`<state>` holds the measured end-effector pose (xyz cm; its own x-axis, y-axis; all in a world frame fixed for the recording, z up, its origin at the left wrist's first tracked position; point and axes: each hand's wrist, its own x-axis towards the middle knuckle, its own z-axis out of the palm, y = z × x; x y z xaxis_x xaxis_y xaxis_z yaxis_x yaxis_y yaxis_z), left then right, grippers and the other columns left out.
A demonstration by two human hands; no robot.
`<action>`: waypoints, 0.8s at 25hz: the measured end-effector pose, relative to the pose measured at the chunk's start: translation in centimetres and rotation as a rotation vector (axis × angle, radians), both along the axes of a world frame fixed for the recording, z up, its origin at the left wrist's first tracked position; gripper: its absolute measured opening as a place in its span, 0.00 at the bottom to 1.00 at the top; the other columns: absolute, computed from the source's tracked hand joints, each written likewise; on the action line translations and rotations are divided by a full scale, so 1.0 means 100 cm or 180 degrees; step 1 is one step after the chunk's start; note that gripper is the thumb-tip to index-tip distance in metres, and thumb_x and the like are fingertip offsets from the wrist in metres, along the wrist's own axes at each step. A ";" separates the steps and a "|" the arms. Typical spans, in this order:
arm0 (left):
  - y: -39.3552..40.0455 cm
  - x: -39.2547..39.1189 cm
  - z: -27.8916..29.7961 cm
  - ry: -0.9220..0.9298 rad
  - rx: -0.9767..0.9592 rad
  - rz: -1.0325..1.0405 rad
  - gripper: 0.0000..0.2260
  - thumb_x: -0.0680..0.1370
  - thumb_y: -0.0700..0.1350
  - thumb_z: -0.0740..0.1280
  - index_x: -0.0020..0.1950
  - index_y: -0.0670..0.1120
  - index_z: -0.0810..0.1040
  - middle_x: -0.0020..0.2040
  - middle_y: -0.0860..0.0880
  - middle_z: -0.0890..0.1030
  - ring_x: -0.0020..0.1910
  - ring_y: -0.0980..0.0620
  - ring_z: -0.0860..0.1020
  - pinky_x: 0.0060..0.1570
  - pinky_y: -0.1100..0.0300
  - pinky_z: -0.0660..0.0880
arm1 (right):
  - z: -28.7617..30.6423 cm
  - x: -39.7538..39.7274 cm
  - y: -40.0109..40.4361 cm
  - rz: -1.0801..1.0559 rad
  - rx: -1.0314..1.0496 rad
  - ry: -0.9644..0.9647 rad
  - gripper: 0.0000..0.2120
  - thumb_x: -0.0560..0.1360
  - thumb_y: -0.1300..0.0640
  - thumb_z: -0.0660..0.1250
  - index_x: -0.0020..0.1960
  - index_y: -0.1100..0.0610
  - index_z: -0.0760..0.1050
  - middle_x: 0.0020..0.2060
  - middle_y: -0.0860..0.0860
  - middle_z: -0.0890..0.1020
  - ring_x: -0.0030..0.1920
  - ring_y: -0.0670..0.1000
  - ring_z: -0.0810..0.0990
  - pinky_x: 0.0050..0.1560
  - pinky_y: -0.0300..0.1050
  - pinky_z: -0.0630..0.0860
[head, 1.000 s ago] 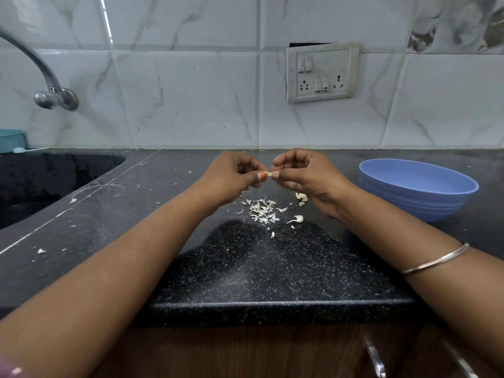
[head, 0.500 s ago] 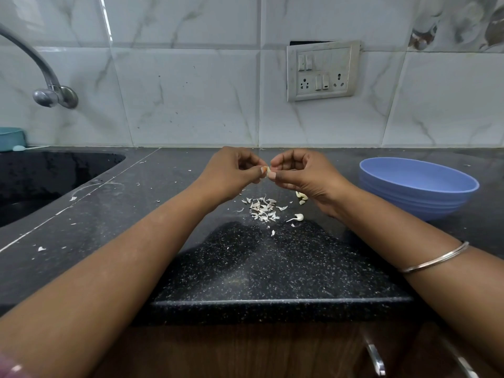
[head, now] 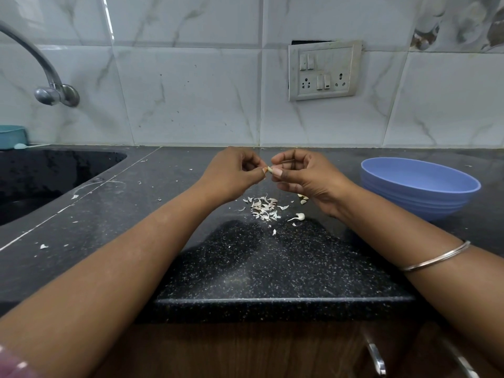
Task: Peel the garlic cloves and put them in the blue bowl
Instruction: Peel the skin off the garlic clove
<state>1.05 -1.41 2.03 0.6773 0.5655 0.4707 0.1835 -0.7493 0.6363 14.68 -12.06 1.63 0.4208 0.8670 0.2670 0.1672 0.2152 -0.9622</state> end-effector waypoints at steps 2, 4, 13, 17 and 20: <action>0.001 0.001 -0.001 0.0010 0.0023 -0.0019 0.05 0.75 0.45 0.69 0.47 0.45 0.82 0.38 0.47 0.82 0.25 0.59 0.71 0.24 0.68 0.66 | 0.000 0.001 0.000 0.0020 -0.0015 -0.0014 0.08 0.71 0.66 0.70 0.47 0.57 0.77 0.40 0.52 0.81 0.41 0.47 0.82 0.45 0.42 0.80; 0.002 0.001 -0.001 0.0021 0.0030 -0.0045 0.04 0.75 0.45 0.69 0.46 0.45 0.82 0.38 0.46 0.83 0.23 0.62 0.70 0.23 0.69 0.66 | -0.001 0.001 0.000 0.0032 -0.0023 -0.0028 0.08 0.71 0.66 0.70 0.47 0.56 0.77 0.40 0.51 0.81 0.41 0.47 0.81 0.45 0.41 0.80; -0.002 0.003 -0.005 0.0315 0.0254 -0.0137 0.04 0.75 0.45 0.68 0.44 0.46 0.81 0.37 0.48 0.83 0.35 0.53 0.78 0.39 0.58 0.73 | 0.002 0.003 -0.001 0.0016 0.0036 0.0158 0.06 0.73 0.65 0.70 0.48 0.56 0.78 0.42 0.51 0.81 0.42 0.46 0.81 0.41 0.39 0.80; 0.002 0.002 -0.005 0.0618 0.0469 0.0199 0.10 0.77 0.47 0.61 0.44 0.43 0.79 0.40 0.45 0.83 0.42 0.46 0.81 0.46 0.50 0.77 | 0.001 0.003 -0.001 0.0009 -0.0039 0.0188 0.05 0.74 0.62 0.69 0.49 0.56 0.78 0.45 0.53 0.83 0.42 0.47 0.81 0.42 0.39 0.80; 0.005 0.001 -0.006 0.0776 0.0518 0.0481 0.13 0.77 0.50 0.61 0.42 0.41 0.78 0.38 0.44 0.83 0.41 0.45 0.80 0.44 0.50 0.77 | 0.001 0.004 -0.001 -0.0028 -0.0092 0.0113 0.05 0.74 0.60 0.69 0.50 0.55 0.78 0.45 0.51 0.84 0.43 0.46 0.82 0.42 0.39 0.78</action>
<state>1.18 -0.87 1.39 0.6954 0.5988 0.3974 0.4325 -0.7903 0.4340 15.08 -12.18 1.77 0.4371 0.8704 0.2265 0.1345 0.1858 -0.9734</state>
